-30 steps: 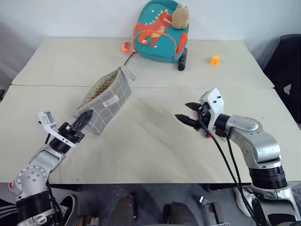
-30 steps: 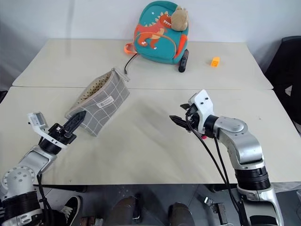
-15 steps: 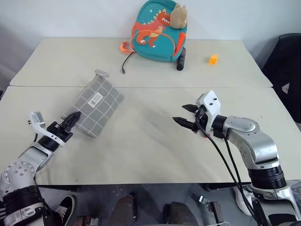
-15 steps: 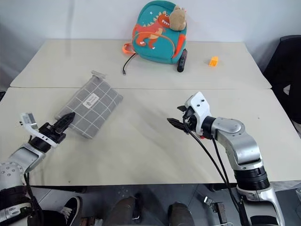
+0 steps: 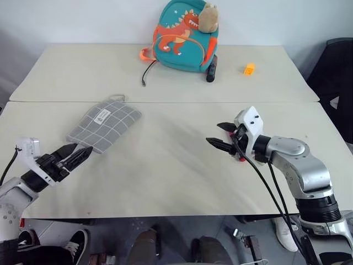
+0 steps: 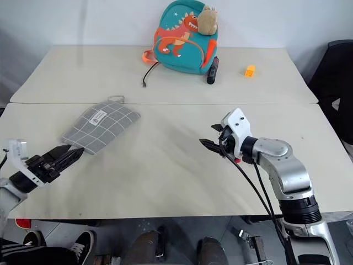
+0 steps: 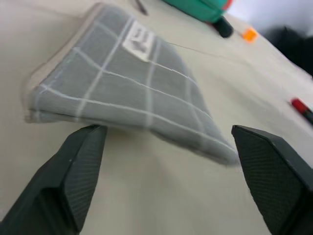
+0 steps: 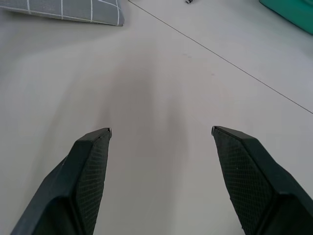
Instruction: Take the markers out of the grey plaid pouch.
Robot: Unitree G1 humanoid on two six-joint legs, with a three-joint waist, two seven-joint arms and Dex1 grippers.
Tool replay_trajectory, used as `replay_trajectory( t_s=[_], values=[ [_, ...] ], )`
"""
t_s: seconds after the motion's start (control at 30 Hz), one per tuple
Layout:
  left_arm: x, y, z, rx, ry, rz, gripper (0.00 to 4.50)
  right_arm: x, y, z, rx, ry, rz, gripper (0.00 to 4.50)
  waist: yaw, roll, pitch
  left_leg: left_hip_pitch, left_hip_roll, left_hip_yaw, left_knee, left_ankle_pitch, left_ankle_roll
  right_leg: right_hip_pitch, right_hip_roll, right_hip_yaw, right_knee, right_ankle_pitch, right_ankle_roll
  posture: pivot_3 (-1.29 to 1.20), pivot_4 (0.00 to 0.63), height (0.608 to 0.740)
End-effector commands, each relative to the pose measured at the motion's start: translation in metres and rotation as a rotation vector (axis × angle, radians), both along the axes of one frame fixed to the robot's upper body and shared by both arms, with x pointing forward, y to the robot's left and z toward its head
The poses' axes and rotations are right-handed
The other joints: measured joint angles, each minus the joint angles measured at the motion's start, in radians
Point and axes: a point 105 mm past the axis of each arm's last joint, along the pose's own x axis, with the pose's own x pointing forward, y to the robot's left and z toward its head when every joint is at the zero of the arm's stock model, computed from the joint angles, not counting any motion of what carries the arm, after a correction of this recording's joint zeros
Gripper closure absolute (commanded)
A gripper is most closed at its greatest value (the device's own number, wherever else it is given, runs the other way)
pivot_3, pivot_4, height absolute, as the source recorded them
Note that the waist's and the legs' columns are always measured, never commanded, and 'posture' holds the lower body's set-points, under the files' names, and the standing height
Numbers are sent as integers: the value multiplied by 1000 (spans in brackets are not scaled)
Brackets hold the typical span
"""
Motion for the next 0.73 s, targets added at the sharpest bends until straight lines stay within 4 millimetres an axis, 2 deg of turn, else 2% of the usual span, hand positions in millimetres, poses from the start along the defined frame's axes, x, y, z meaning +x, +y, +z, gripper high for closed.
replay_trajectory(
  t_s=[0.03, 0.2, 0.27, 0.4, 0.63, 0.73],
  values=[
    [-10, 7, 20, 126, -119, 37, 178, -4, -15, 8, 8, -41, -17, 1054, 0, 0, 0, 0, 0, 0, 0, 0, 0, 0, 0, 0, 0, 0, 0, 0, 150, 740],
    [-21, 11, 13, 221, -149, 86, 178, -11, -34, 12, 49, -57, -34, 1054, 5, 0, 0, 0, 0, 1, -1, 1, 3, 0, 0, 0, -1, 0, 0, 0, 150, 740],
    [-23, 15, 7, 238, -145, 158, 178, -12, -50, 17, 63, -88, -61, 1054, 5, 0, 0, 0, 0, 1, 0, 0, 2, 1, 0, 0, -1, 0, 0, 0, 150, 740],
    [-28, 14, -4, 225, -109, 162, 178, -11, -75, 17, 66, -103, -126, 1054, 6, 0, 0, 1, 0, 2, 0, 0, 3, 1, 0, 0, -1, 0, 0, 0, 150, 740],
    [-38, 25, -13, 244, -85, 203, 178, 6, -141, 14, 69, -174, -405, 1054, 5, 0, 0, 2, 0, 3, 0, 1, 4, 2, 0, 1, 0, 0, 0, 0, 150, 740],
    [-41, 23, -17, 246, -91, 178, 178, 12, -153, 6, 99, -152, -472, 1054, 3, 0, 0, 3, 0, 4, 0, 1, 5, 2, 0, 1, 0, 0, 0, 0, 150, 740]
  ],
)
